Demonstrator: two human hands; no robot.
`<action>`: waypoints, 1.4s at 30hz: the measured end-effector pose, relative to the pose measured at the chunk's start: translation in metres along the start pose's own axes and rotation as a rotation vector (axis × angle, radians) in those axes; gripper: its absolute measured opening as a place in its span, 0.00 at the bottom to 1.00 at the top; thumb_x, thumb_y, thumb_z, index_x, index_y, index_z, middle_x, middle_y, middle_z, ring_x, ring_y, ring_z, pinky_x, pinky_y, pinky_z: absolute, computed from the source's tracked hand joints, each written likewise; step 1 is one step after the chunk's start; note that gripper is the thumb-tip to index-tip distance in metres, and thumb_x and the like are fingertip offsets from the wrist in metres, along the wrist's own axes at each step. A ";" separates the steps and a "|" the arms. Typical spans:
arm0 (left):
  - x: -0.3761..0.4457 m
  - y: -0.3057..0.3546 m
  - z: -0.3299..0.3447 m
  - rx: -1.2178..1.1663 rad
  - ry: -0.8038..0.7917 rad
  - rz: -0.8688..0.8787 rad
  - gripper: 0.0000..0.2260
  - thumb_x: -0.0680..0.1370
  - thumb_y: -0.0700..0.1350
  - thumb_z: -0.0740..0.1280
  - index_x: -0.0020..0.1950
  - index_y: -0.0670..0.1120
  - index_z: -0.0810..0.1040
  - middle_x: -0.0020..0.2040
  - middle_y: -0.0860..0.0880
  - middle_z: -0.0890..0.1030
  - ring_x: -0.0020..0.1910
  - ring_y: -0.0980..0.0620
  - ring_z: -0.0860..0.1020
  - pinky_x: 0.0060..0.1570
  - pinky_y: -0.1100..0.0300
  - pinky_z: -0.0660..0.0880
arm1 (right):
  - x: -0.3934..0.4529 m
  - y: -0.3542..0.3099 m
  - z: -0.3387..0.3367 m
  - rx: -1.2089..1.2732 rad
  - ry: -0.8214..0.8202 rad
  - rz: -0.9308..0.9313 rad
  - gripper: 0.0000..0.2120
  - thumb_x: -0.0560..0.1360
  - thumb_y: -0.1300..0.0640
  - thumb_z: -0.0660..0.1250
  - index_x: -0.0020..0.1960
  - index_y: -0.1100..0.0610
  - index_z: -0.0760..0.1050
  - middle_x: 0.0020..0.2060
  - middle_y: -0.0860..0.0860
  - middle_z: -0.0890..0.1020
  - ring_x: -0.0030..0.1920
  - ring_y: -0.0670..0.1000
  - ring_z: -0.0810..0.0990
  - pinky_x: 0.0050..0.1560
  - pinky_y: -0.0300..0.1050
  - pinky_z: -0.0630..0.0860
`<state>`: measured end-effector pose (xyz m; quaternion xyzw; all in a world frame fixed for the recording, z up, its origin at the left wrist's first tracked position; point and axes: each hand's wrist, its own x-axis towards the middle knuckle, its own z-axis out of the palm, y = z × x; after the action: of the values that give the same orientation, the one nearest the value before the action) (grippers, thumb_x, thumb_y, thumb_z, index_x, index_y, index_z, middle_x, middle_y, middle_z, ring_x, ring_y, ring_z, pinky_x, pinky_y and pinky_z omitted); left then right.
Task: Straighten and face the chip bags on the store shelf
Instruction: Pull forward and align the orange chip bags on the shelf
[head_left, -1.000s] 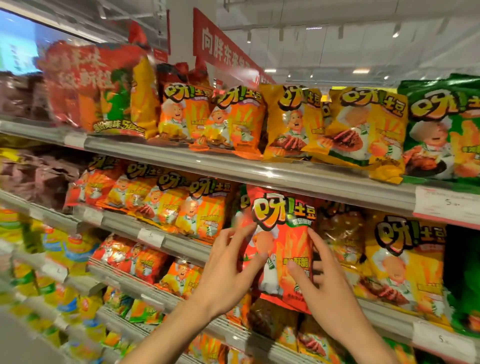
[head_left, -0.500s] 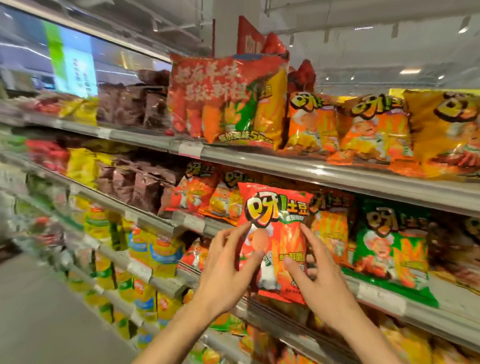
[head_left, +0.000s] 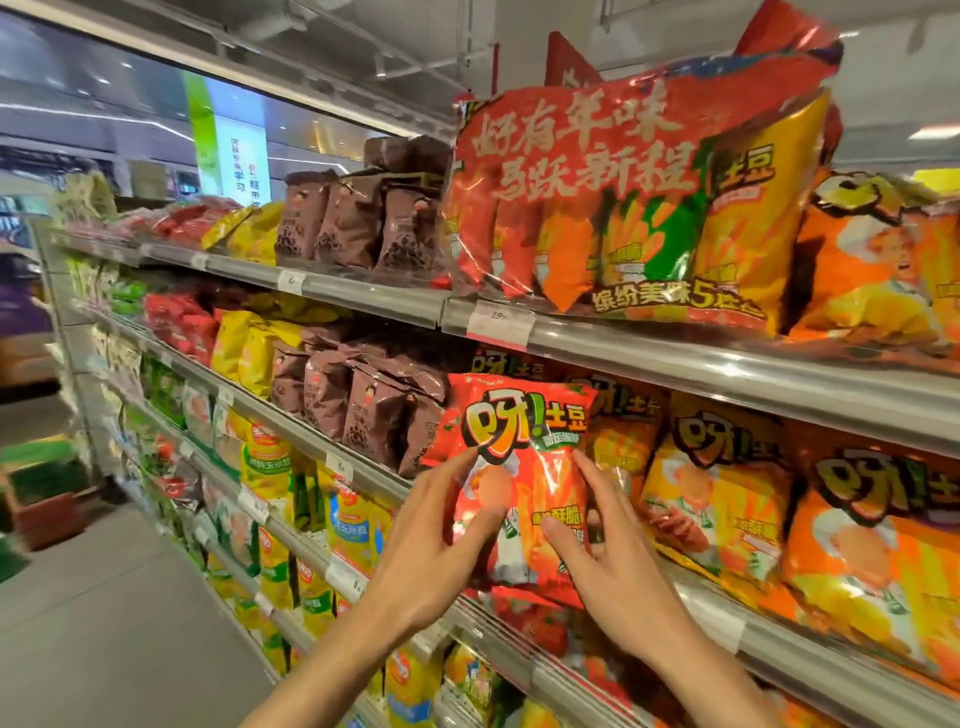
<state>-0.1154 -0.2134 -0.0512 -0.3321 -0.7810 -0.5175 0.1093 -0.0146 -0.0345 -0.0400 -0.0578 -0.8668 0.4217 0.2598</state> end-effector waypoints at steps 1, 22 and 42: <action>0.012 -0.006 -0.002 -0.019 -0.013 -0.012 0.25 0.78 0.66 0.63 0.74 0.68 0.62 0.70 0.67 0.67 0.69 0.72 0.65 0.67 0.64 0.65 | 0.013 0.001 0.005 -0.002 0.008 0.008 0.36 0.69 0.27 0.60 0.73 0.25 0.48 0.73 0.31 0.57 0.73 0.45 0.64 0.68 0.58 0.71; 0.133 -0.083 -0.016 -0.342 -0.154 0.034 0.25 0.76 0.53 0.73 0.71 0.65 0.69 0.67 0.70 0.73 0.69 0.68 0.69 0.72 0.55 0.66 | 0.103 -0.001 0.007 -0.860 0.376 0.355 0.35 0.78 0.33 0.51 0.74 0.58 0.63 0.65 0.60 0.72 0.65 0.60 0.72 0.60 0.51 0.72; 0.150 -0.124 -0.058 -0.398 -0.283 0.077 0.27 0.75 0.57 0.71 0.72 0.67 0.67 0.70 0.64 0.72 0.69 0.66 0.70 0.70 0.54 0.68 | 0.138 -0.007 0.067 -0.797 0.464 0.764 0.49 0.66 0.23 0.62 0.74 0.56 0.59 0.69 0.60 0.63 0.67 0.64 0.67 0.64 0.59 0.68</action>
<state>-0.3171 -0.2337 -0.0399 -0.4455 -0.6581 -0.6050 -0.0490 -0.1654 -0.0424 -0.0136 -0.5489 -0.7967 0.1038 0.2305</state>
